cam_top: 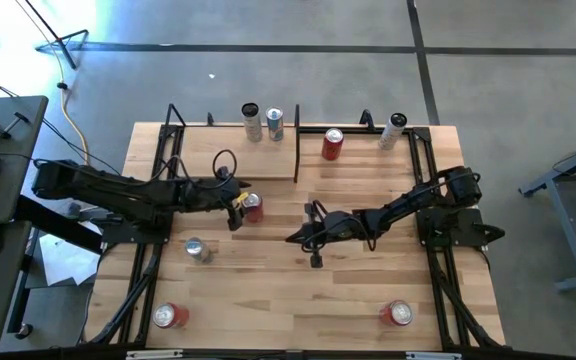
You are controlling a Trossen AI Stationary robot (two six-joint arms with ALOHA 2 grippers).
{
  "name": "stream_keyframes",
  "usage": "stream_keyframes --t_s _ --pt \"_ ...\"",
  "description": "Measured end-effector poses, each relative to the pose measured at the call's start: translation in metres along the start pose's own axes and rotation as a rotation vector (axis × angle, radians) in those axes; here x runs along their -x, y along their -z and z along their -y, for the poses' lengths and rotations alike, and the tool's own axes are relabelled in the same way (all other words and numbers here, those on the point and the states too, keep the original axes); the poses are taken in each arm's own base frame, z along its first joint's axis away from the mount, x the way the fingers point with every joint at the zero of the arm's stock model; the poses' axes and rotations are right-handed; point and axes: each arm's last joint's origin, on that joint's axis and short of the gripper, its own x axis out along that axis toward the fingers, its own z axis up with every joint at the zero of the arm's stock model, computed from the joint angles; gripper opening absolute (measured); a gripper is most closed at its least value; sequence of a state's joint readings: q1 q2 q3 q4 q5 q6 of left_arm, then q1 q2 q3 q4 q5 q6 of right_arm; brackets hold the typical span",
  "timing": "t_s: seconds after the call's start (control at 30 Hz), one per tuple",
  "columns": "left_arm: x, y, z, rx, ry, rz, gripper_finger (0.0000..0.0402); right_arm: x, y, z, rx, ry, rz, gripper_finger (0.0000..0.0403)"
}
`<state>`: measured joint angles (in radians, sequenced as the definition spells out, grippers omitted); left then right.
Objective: Place canned beverage on shelf
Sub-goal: Put the bottom red-black soda can on the shelf
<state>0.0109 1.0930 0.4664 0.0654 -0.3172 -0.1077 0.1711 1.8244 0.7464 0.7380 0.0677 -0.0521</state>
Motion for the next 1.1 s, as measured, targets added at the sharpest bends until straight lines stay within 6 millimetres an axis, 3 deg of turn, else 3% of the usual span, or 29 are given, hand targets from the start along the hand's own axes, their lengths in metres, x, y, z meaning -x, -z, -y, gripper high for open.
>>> stream_keyframes --t_s 0.47,1.1 --pt "0.007 -0.013 0.0 0.015 0.041 -0.042 0.0326 0.0 0.0 0.0 0.0 0.0 0.0 0.0" --pt "0.007 -0.011 0.0 0.058 0.032 -0.086 0.0326 0.0 0.0 0.0 0.0 0.0 0.0 0.0"
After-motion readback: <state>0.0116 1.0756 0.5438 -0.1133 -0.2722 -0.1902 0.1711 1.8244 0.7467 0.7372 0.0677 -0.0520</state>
